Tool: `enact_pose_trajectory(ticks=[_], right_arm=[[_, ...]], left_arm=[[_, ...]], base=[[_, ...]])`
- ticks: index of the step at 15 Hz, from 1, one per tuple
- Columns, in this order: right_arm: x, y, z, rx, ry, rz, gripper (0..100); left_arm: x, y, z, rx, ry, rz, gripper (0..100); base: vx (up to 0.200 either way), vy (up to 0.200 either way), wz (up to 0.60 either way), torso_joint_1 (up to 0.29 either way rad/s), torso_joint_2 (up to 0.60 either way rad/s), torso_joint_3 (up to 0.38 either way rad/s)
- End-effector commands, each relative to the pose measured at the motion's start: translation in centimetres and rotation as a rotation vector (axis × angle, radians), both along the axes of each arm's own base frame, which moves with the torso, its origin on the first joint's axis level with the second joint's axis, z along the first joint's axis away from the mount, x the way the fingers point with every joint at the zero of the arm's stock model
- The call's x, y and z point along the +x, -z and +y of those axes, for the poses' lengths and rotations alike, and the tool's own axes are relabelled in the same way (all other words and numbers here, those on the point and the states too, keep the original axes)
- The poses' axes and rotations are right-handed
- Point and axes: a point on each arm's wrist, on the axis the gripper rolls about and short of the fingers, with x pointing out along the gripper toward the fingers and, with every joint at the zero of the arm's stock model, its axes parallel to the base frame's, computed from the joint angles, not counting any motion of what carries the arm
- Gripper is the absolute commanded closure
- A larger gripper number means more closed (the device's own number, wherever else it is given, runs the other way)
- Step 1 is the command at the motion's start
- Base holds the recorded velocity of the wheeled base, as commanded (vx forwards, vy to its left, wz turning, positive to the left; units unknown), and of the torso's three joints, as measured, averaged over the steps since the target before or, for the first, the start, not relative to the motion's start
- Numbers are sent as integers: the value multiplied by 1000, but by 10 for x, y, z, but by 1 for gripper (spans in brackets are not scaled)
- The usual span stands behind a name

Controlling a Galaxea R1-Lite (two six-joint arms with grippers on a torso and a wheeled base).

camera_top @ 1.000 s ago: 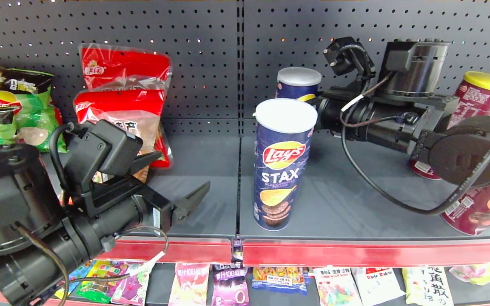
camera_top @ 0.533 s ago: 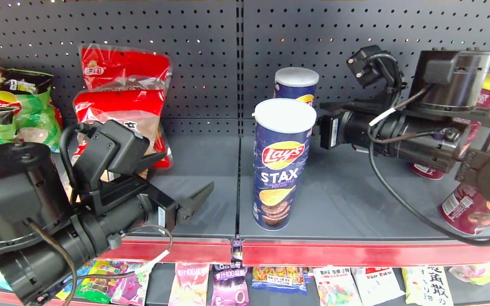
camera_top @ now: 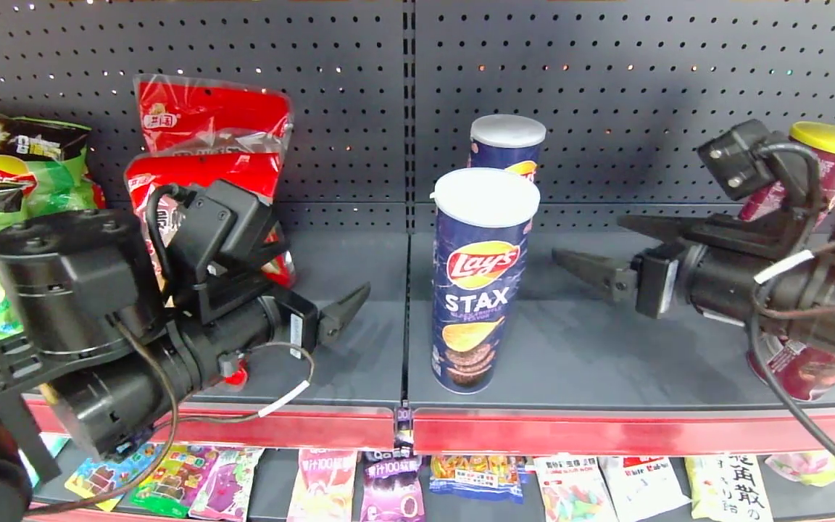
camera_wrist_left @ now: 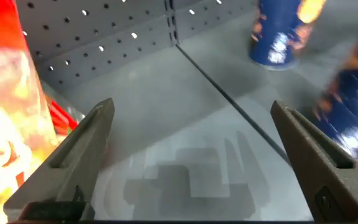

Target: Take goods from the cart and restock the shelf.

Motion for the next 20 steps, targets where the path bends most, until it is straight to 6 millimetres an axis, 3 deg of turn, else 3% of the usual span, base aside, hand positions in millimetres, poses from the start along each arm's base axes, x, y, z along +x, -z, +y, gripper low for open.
enact_pose_trajectory(ticks=[1, 3, 7, 12, 17, 20], right_arm=[[-38, 4, -21, 7, -2, -23, 0], [-84, 16, -44, -5, -30, -68, 0], [-131, 27, -68, 17, -58, -157, 0], [-136, 25, -75, 29, 5, -189, 0], [-135, 24, -78, 29, 45, -193, 0], [-133, 22, -78, 28, 46, -191, 0]], left_arm=[[12, 7, -7, 16, -4, 23, 0], [25, 12, -17, 19, 39, 36, 0], [38, 21, -32, 26, 72, 55, 0], [40, 20, -35, 24, 98, 57, 0], [14, 27, -30, 52, 137, 85, 0], [7, 31, -38, 62, 175, 99, 0]], base=[[0, 0, 0, 0, 0, 0], [0, 0, 0, 0, 0, 0], [0, 0, 0, 0, 0, 0], [0, 0, 0, 0, 0, 0], [0, 0, 0, 0, 0, 0], [0, 0, 0, 0, 0, 0]])
